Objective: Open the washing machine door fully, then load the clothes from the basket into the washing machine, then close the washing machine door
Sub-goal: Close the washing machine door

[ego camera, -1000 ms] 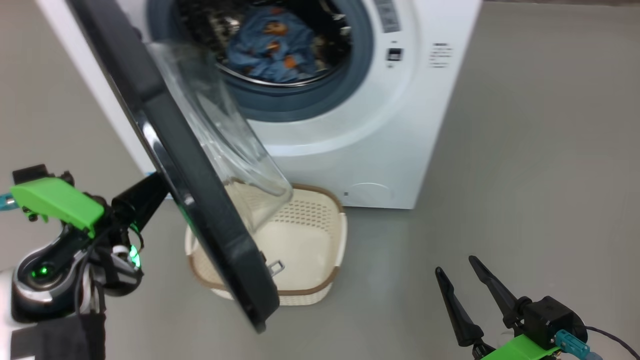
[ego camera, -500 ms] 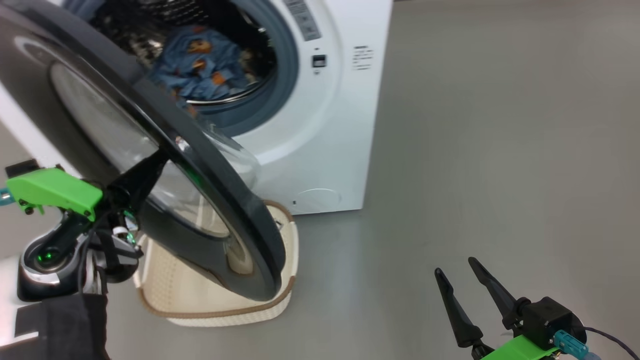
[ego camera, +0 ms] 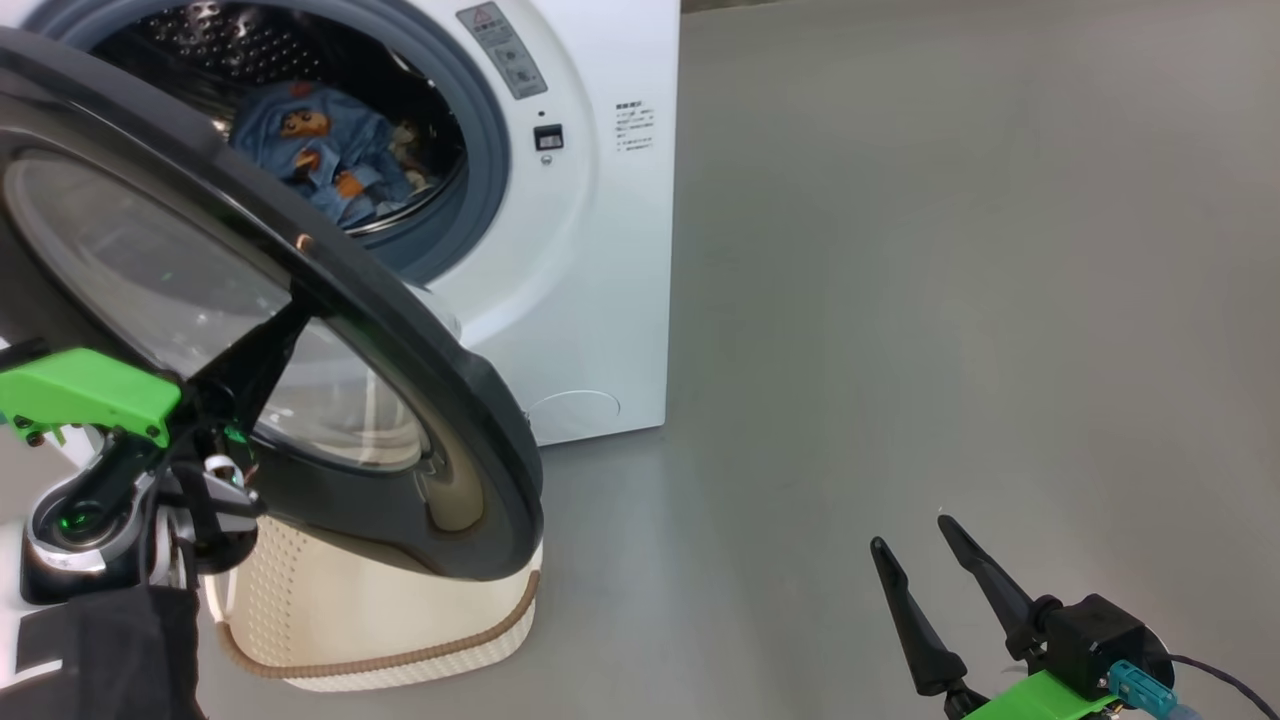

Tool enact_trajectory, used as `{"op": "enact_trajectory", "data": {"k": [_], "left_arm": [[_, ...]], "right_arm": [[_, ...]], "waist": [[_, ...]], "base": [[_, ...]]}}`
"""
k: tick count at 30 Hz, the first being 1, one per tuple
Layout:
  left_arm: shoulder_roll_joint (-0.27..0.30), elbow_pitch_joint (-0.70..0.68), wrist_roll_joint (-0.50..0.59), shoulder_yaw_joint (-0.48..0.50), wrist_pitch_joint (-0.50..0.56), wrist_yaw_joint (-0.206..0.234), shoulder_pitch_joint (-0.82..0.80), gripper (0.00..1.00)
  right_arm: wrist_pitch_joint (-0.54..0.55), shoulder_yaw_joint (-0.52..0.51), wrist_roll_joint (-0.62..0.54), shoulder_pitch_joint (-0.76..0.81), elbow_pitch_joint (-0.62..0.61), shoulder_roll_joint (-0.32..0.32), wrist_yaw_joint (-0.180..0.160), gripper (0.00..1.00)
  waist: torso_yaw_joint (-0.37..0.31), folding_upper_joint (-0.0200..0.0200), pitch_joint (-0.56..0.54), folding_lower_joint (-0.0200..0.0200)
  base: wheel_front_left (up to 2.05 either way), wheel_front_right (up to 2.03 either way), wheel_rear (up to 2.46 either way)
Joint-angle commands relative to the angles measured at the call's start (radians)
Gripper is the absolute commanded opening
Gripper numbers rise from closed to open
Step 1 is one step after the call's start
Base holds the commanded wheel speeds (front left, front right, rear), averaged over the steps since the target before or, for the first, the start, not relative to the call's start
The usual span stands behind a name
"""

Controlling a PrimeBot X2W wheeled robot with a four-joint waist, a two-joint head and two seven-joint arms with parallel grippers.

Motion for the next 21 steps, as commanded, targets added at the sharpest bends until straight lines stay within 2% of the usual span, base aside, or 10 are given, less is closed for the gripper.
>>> {"op": "enact_trajectory", "data": {"k": [1,7,11,14,15,16,17,21], "left_arm": [[0.000,-0.034,-0.010,-0.002,0.016,-0.026,-0.065,0.00],[0.004,-0.018,0.007,-0.015,0.002,-0.047,-0.065,0.00],[0.055,-0.017,0.124,-0.054,-0.060,-0.073,-0.033,0.02],[0.086,-0.028,0.220,-0.079,-0.134,-0.095,0.001,0.42],[0.099,-0.037,0.258,-0.092,-0.159,-0.105,0.015,0.62],[0.110,-0.049,0.294,-0.105,-0.184,-0.118,0.031,0.93],[0.118,-0.060,0.324,-0.120,-0.203,-0.132,0.050,1.00],[0.147,-0.101,0.436,-0.163,-0.292,-0.179,0.133,1.00]], "right_arm": [[-0.005,0.020,-0.005,-0.015,-0.021,-0.004,0.002,1.00],[-0.005,0.017,-0.004,-0.011,-0.021,-0.003,0.002,1.00],[-0.005,0.013,-0.005,-0.010,-0.022,-0.001,0.002,1.00],[-0.005,0.008,-0.005,-0.006,-0.024,0.000,0.002,1.00],[-0.005,0.006,-0.005,-0.004,-0.025,0.000,0.002,1.00],[-0.005,0.003,-0.006,-0.002,-0.025,-0.001,0.002,1.00],[-0.005,-0.001,-0.007,0.001,-0.026,-0.001,0.002,1.00],[-0.005,-0.006,-0.011,0.006,-0.029,-0.005,0.002,1.00]], "waist": [[-0.007,0.0000,-0.004,0.0000],[-0.011,0.0000,-0.003,0.0000],[-0.008,0.0000,0.000,0.0000],[0.000,0.0000,0.002,0.0000],[0.003,0.0000,0.002,0.0000],[0.008,0.0000,0.002,0.0000],[0.014,0.0000,0.001,0.0000],[0.032,0.0000,0.000,0.0000]], "base": [[0.00,0.00,0.00],[0.00,0.00,0.00],[0.00,0.00,0.00],[0.00,0.00,0.00],[0.00,0.00,0.00],[0.00,0.00,0.00],[0.00,0.00,0.00],[0.00,0.00,0.00]]}}
